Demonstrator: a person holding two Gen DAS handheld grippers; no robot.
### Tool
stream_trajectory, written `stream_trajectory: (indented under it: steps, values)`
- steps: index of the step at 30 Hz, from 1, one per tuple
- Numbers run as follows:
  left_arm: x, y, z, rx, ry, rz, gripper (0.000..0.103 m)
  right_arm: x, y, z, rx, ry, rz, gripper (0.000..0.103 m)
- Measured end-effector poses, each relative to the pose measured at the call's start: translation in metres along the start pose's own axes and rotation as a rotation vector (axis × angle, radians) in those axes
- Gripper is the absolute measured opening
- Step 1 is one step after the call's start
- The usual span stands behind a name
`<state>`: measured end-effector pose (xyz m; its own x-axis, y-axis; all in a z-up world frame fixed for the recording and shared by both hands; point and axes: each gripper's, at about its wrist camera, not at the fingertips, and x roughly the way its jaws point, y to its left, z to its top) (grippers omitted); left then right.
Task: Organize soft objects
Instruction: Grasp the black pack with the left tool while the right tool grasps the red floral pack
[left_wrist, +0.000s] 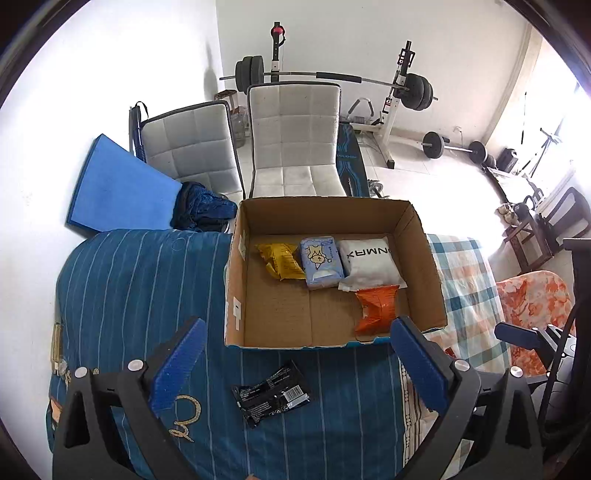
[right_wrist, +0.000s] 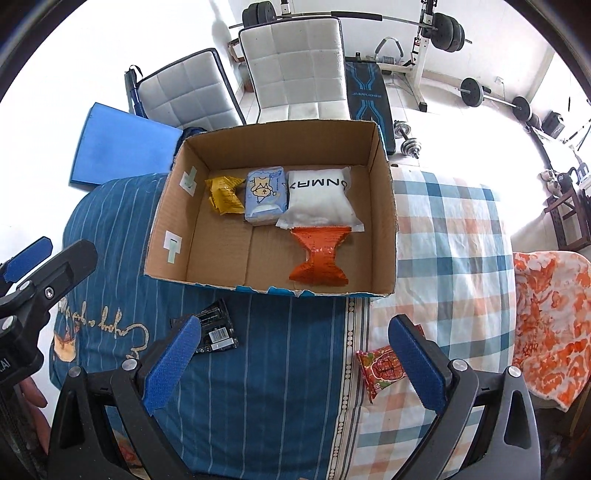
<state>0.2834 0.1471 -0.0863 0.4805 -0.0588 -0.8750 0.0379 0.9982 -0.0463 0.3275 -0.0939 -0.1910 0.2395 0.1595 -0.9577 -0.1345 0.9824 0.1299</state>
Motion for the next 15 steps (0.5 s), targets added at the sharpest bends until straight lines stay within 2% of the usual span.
stream_trajectory:
  steps: [9, 15]
  values:
    - [-0.014, -0.001, -0.002, 0.003, -0.023, -0.007, 0.102, -0.025, -0.002, -0.007, 0.012, -0.048, 0.007, 0.103]
    - [-0.002, 0.007, -0.011, -0.012, 0.013, 0.004, 0.102, -0.022, -0.027, -0.013, 0.060, -0.038, -0.006, 0.103]
